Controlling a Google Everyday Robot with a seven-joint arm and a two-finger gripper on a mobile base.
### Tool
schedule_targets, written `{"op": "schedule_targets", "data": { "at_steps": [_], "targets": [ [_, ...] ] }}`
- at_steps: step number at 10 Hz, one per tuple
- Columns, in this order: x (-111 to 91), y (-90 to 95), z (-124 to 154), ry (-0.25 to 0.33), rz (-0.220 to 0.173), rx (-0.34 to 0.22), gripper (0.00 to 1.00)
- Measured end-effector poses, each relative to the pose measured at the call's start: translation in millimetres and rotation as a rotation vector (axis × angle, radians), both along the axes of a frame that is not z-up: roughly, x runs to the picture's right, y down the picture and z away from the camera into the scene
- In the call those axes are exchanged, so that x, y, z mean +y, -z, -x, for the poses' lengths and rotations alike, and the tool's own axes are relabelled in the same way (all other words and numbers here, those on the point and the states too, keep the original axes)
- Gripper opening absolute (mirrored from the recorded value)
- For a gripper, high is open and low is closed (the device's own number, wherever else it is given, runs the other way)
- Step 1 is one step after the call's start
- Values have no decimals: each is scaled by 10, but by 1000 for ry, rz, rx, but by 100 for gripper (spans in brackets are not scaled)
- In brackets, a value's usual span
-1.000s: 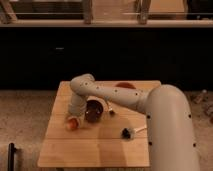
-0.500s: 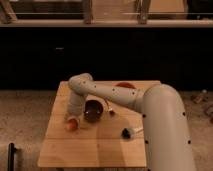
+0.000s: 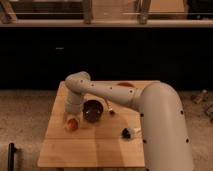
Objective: Place apple in table surface
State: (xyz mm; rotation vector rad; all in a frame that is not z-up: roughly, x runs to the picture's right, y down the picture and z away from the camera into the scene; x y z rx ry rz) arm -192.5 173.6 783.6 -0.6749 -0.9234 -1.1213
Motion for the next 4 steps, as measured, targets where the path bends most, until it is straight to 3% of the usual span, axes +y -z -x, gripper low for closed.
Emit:
{"op": "schedule_targets", "data": {
  "at_steps": [4],
  "targets": [
    [-36, 45, -33, -23, -23, -21, 80]
  ]
}}
